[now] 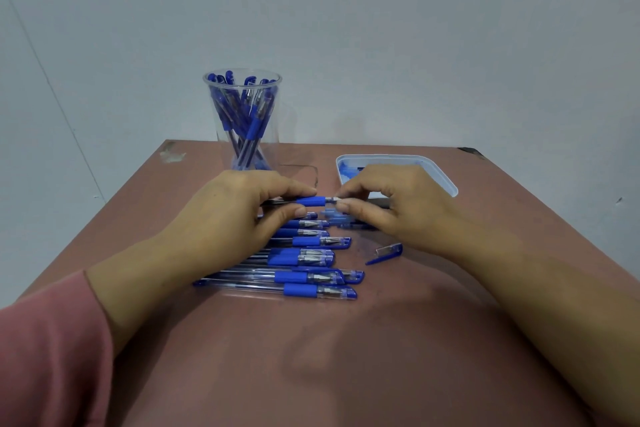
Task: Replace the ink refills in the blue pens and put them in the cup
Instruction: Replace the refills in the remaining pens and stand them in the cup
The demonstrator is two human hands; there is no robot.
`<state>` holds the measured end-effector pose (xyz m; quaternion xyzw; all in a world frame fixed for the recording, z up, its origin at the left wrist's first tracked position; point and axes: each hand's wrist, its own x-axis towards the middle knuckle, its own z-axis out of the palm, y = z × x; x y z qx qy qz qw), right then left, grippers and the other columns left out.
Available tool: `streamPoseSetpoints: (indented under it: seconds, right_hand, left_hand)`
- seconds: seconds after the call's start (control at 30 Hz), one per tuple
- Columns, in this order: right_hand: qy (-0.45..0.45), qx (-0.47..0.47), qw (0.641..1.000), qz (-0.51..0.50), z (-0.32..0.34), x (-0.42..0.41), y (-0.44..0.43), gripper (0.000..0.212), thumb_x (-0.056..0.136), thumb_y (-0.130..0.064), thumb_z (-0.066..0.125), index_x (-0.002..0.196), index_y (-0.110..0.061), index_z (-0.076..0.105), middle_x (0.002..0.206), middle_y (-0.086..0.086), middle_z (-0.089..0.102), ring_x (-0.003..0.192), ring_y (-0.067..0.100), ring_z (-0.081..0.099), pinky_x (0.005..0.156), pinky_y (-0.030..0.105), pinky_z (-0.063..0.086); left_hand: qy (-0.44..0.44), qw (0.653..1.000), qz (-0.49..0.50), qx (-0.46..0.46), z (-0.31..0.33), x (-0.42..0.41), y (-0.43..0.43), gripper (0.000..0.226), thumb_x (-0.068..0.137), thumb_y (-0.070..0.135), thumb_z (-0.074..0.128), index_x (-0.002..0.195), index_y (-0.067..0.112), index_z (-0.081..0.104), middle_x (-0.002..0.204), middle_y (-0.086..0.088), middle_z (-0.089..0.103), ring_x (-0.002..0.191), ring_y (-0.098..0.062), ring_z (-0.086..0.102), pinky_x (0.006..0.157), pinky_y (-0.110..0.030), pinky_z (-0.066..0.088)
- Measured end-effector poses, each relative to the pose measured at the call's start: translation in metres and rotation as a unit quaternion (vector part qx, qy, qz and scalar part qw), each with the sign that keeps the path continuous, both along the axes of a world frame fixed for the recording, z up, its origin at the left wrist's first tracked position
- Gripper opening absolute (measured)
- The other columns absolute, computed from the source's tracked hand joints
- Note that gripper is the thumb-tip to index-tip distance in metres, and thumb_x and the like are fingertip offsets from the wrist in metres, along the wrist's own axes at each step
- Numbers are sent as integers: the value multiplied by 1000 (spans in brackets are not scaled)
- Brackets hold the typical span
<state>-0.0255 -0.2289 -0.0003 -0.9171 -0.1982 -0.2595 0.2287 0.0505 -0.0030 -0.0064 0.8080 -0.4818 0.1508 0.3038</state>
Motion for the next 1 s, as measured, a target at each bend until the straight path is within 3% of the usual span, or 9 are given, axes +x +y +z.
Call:
streamPoseSetpoints:
  seconds: [0.13,0.23,0.4,0.47,0.57,0.73,0.8,0.9,1.0]
  right_hand:
    - [20,19,1000,2,1,-2,-3,36,81,-39,72,114,-25,66,90,-14,66,86,4,62,78,19,50]
    - [-2,9,1000,7,1,-1,0,18,83,-21,73,99,-16,68,86,-6,67,82,7,61,74,24,50]
    - [41,6,999,-13,-1,-1,0,31,86,-45,64,104,-21,72,86,-11,69,82,6,63,73,19,50]
    - [28,21,999,0,0,-2,0,34,82,-36,72,112,-21,68,91,-13,67,87,3,62,79,15,49]
    - [-1,4,1000,14,0,-1,3,17,85,-23,70,99,-14,70,86,-5,68,81,8,62,74,22,50]
    - [103,4,994,-18,1,-5,3,40,87,-53,54,112,-25,68,91,-7,70,87,8,64,76,27,52]
    - [66,19,998,-2,2,-5,3,38,85,-44,65,117,-24,65,94,-10,68,90,5,63,80,19,50]
    - [-4,0,1000,11,1,-2,4,17,84,-21,70,99,-12,68,86,-3,68,82,9,62,74,23,50]
    - [16,12,1000,-3,2,-3,8,9,87,-17,66,95,-12,68,85,-2,68,81,10,61,73,22,48]
  left_hand:
    - [4,1000,-1,-2,0,-1,0,39,83,51,49,114,35,69,90,27,64,85,1,62,73,-23,54]
    - [7,1000,-4,-2,0,-1,0,41,83,52,48,114,35,69,90,28,63,86,2,62,75,-23,54]
    - [4,1000,-6,-3,0,-1,-1,42,83,54,46,114,36,68,90,29,62,87,3,62,75,-24,54]
    - [1,1000,-8,-4,0,-1,-1,41,83,53,47,114,36,68,89,30,61,88,3,61,75,-22,54]
    - [-5,1000,-8,-6,0,0,0,41,83,52,49,114,34,68,90,28,62,87,3,62,74,-22,54]
    - [-15,1000,-5,-4,-2,2,-1,38,84,50,51,114,35,68,89,28,61,84,1,62,72,-25,55]
    - [-22,1000,3,-9,-3,4,0,32,86,44,56,114,35,68,90,26,63,83,-1,63,71,-30,55]
    - [-29,1000,4,-10,-4,5,0,29,86,39,61,114,33,69,93,23,66,83,-2,63,72,-32,56]
    - [-43,999,7,-10,-4,4,0,29,87,39,60,114,33,69,91,25,63,81,-1,62,71,-30,55]
